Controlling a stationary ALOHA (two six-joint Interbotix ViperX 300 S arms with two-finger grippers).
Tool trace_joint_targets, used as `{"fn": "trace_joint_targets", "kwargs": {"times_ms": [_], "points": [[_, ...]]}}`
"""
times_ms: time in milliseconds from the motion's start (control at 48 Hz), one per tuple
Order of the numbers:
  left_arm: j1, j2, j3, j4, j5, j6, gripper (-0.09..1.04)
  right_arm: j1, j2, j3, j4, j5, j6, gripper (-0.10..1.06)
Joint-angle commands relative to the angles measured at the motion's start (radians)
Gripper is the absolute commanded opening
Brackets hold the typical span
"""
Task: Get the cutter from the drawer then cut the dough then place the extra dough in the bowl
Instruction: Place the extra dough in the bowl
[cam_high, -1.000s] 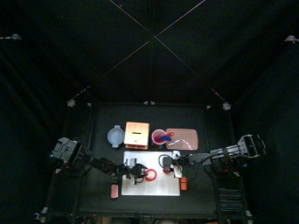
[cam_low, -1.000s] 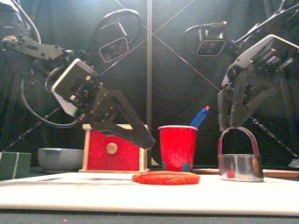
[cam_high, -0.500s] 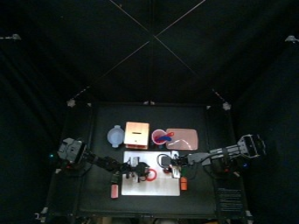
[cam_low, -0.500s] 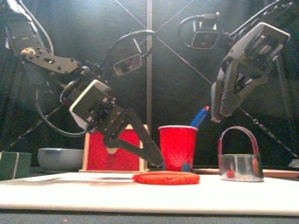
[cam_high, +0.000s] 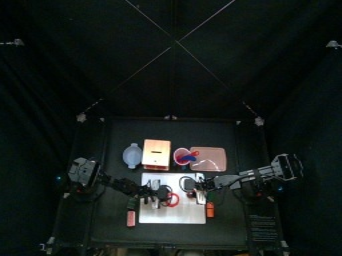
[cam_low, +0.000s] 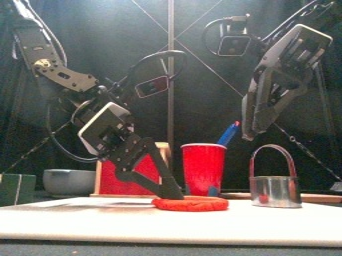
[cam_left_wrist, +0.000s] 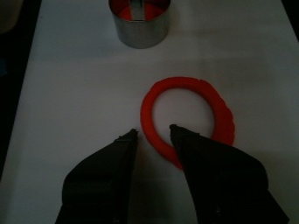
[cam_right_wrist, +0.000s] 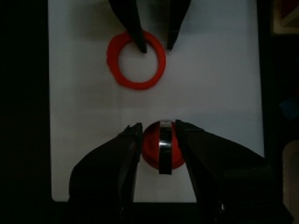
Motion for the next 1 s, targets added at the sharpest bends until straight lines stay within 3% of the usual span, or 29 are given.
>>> {"fn": "trace_joint_targets", "kwargs": {"times_ms": [21,188,417,771,1000], "points": [[0.014,-0.009,-0.006,-0.002,0.008,0.003,0.66,0.002,-0.014,-0.017,0.002,-0.003,0.002,0.75],[0.017,-0.015,-0.005,0.000,0.009,0.003,0.59,0.003,-0.014,-0.020,0.003,-0.005,0.002,0.75],[0.020,-0.063,-0.003,0.020,0.002,0.008,0.58,0.003,-0.014,-0.021,0.003,-0.005,0.002,0.75],[0.052,-0.293,0.055,0.061,-0.003,0.066,0.58,0.000,-0.014,-0.020,0.003,-0.003,-0.002,0.75],[0.141,-0.476,0.130,0.060,-0.017,0.153,0.58,-0.003,-0.014,-0.017,0.003,-0.003,0.002,0.75]]}}
